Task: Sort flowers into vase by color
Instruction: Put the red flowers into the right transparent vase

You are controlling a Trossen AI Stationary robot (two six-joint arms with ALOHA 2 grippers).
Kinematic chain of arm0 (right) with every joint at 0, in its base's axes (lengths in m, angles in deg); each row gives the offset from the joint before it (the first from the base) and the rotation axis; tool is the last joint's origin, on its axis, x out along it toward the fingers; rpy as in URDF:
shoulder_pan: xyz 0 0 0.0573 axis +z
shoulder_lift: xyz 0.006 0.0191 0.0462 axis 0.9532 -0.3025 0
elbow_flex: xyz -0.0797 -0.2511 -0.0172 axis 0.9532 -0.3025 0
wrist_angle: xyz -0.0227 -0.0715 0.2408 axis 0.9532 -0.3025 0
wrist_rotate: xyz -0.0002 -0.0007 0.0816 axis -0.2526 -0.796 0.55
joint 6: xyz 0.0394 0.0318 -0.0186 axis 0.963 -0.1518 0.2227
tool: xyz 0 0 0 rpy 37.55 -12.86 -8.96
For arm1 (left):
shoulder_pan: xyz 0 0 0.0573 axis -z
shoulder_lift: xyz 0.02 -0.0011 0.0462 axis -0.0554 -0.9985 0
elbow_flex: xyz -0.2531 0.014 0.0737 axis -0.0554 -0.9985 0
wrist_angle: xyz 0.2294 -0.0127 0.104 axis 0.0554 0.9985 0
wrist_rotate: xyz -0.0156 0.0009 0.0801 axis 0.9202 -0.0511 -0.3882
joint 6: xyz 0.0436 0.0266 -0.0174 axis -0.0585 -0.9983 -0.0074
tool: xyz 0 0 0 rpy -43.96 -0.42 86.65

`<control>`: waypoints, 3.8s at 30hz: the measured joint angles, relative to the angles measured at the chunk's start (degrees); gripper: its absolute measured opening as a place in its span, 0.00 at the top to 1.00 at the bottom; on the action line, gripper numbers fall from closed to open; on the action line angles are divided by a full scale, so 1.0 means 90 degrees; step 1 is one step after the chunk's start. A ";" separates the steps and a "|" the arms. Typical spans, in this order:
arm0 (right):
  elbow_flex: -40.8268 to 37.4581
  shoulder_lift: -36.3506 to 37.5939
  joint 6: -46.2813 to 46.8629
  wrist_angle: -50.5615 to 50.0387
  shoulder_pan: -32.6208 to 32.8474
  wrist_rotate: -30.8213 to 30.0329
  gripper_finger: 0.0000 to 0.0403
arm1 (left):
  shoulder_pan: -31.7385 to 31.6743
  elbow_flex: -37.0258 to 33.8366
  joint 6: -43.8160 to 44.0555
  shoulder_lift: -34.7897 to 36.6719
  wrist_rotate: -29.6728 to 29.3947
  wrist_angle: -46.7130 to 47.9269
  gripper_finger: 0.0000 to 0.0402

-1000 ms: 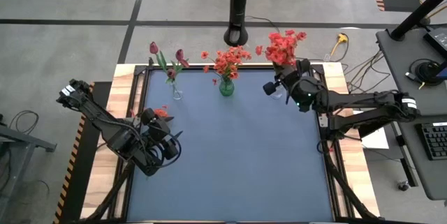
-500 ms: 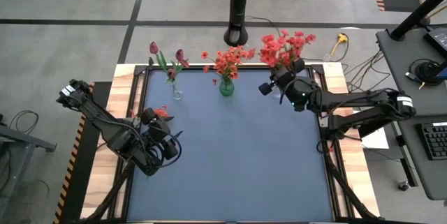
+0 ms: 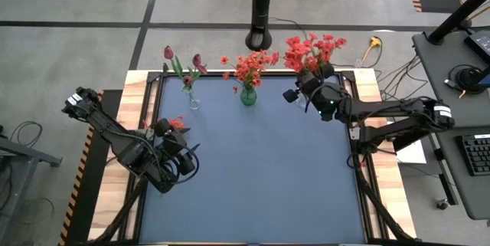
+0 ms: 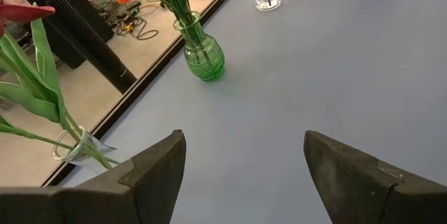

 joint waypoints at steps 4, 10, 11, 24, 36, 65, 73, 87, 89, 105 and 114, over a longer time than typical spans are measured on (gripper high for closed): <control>0.0000 -0.0090 0.0039 -0.0004 -0.0002 -0.0002 0.93 | 0.0000 0.0000 0.0000 0.0000 0.0000 0.0002 0.32; 0.0000 -0.0267 0.0052 0.0000 -0.0039 -0.0007 0.93 | -0.0002 0.0000 0.0000 0.0000 0.0000 0.0005 0.32; 0.0000 -0.0282 0.0066 -0.0003 -0.0049 -0.0009 0.93 | -0.0002 -0.0001 -0.0002 0.0000 0.0000 0.0005 0.32; 0.0000 -0.0301 0.0138 -0.0006 -0.0066 -0.0522 0.93 | -0.0002 0.0000 0.0000 0.0000 0.0002 0.0012 0.32; 0.0000 -0.0299 0.0674 -0.0149 -0.0066 -0.1173 0.93 | -0.0002 0.0000 0.0000 0.0000 0.0002 0.0022 0.32; 0.0000 -0.0299 0.1506 -0.0181 -0.0065 -0.0677 0.93 | 0.0000 -0.0001 0.0000 0.0000 0.0002 0.0022 0.32; 0.0000 -0.0299 0.1615 -0.0164 -0.0070 -0.0851 0.93 | -0.0001 -0.0001 0.0003 -0.0026 0.0003 0.0008 0.32; 0.0006 -0.0299 0.1393 -0.0221 -0.0064 -0.0847 0.92 | 0.0000 -0.0001 0.0003 -0.0132 0.0000 -0.0027 0.32; 0.0015 -0.0299 0.1386 -0.0239 -0.0063 -0.0850 0.90 | -0.0001 -0.0002 0.0003 -0.0132 0.0000 -0.0027 0.32; 0.0041 -0.0299 0.1250 -0.0234 -0.0066 -0.0929 0.70 | -0.0002 0.0000 0.0003 -0.0131 0.0000 -0.0027 0.32; 0.0044 -0.0299 0.0930 -0.0188 -0.0066 -0.1027 0.64 | 0.0000 -0.0001 0.0003 -0.0131 0.0000 -0.0027 0.32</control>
